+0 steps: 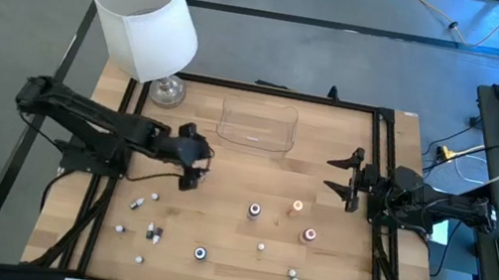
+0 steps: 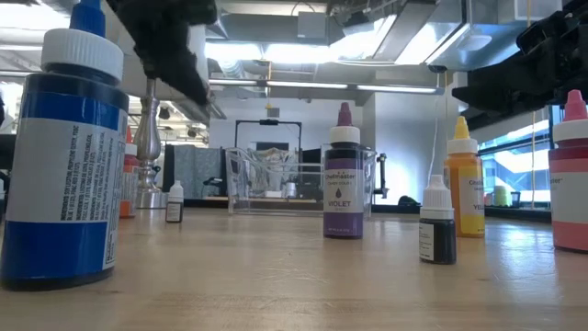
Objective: Pick & Place food coloring
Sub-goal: Put the top small pink food coloring bottle into the transparent bin
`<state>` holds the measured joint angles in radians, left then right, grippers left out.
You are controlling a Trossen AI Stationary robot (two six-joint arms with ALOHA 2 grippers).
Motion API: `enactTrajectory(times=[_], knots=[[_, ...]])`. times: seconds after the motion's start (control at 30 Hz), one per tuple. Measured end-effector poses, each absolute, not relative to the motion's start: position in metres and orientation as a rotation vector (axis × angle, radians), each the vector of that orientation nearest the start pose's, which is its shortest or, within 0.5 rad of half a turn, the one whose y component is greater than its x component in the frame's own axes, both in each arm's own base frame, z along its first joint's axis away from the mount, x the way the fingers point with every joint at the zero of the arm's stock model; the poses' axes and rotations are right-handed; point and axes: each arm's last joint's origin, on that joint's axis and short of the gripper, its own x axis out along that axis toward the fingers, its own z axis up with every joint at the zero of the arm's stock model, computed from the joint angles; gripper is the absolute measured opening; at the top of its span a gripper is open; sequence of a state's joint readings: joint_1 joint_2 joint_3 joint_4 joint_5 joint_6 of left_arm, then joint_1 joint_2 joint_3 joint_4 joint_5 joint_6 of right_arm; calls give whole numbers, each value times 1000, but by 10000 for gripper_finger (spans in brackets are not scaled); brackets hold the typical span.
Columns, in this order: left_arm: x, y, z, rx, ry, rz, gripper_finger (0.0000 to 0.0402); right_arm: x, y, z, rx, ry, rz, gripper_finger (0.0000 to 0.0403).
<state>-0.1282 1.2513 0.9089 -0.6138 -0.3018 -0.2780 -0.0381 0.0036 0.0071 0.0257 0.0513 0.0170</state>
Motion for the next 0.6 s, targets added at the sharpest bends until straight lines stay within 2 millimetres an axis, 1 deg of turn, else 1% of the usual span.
enactTrajectory(times=[0.23, 0.4, 0.6], knots=[[261, -18, 219, -89, 1066, 260, 251, 97, -5, 168, 17, -30, -89, 293], [268, -11, 200, -101, 1157, 280, 251, 97, -5, 168, 17, -30, -89, 293], [273, -7, 185, -173, 1238, 220, 251, 97, -5, 168, 17, -30, -89, 293]])
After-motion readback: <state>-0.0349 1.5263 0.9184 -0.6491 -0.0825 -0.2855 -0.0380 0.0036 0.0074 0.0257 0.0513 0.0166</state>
